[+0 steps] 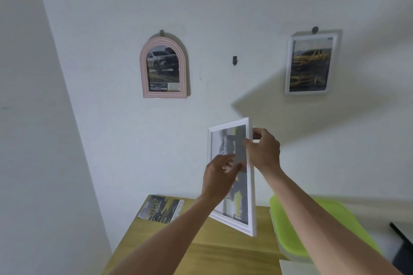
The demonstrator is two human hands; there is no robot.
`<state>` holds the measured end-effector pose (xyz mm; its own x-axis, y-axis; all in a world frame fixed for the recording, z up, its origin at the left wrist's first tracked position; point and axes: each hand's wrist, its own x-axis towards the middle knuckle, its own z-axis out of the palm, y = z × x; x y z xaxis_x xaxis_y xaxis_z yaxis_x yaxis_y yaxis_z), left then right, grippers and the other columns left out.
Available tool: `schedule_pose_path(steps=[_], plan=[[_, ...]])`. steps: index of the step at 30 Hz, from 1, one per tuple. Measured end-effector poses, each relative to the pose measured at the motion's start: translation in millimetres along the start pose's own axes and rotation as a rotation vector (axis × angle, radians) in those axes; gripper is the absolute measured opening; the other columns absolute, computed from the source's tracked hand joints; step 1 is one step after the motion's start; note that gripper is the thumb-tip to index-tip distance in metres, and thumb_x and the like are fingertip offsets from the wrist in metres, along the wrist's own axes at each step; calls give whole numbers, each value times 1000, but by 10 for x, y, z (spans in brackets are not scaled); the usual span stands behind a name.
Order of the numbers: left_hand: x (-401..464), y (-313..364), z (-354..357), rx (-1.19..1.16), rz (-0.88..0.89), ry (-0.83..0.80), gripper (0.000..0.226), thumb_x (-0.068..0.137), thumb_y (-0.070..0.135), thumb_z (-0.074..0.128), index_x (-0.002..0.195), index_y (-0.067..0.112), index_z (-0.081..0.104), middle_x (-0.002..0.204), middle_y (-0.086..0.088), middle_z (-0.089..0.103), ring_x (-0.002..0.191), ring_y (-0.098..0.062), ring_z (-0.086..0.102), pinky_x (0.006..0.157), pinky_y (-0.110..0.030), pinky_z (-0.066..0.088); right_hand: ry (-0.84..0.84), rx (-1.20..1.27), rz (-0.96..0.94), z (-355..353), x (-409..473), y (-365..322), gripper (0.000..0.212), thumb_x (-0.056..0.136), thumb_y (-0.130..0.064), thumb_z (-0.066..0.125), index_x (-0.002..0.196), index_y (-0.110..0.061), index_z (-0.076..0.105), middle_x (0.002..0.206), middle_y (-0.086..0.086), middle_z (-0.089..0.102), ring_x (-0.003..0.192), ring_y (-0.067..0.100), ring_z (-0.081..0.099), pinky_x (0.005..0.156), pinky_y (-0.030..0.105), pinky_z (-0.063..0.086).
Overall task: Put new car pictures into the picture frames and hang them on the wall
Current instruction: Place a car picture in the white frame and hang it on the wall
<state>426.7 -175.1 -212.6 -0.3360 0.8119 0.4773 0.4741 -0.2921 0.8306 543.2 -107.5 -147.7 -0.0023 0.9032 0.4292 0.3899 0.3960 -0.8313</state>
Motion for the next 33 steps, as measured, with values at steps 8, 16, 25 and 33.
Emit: schedule_pose_path(steps=[8,16,25,33], plan=[[1198,-75,-509,273,-52,248,58,96,32,58,147,13,38,139,-14,44,124,-30,49,100,-40,46,2,286,-28,-322,795,-45,30,89,-13,61,117,-23,67,103,-12,68,97,13,66,82,38,57],[2127,118,-787,1,4,139,36,91,24,67,126,17,61,91,0,70,77,-13,63,65,-16,47,33,316,-61,-252,1584,-92,29,92,-17,63,119,-27,63,116,-3,66,106,18,65,77,33,57],[2901,-70,-781,27,-6,106,28,84,25,76,108,16,64,86,-1,71,79,-20,67,73,-35,58,135,124,-150,99,2145,-148,37,96,-25,62,132,-19,58,114,-5,62,104,18,62,93,39,54],[3205,-91,-640,106,34,139,25,84,18,74,106,10,65,75,8,64,67,-4,60,57,-17,43,231,84,-138,256,2434,-88,37,96,-20,63,132,-14,58,114,0,64,99,14,57,89,27,46]])
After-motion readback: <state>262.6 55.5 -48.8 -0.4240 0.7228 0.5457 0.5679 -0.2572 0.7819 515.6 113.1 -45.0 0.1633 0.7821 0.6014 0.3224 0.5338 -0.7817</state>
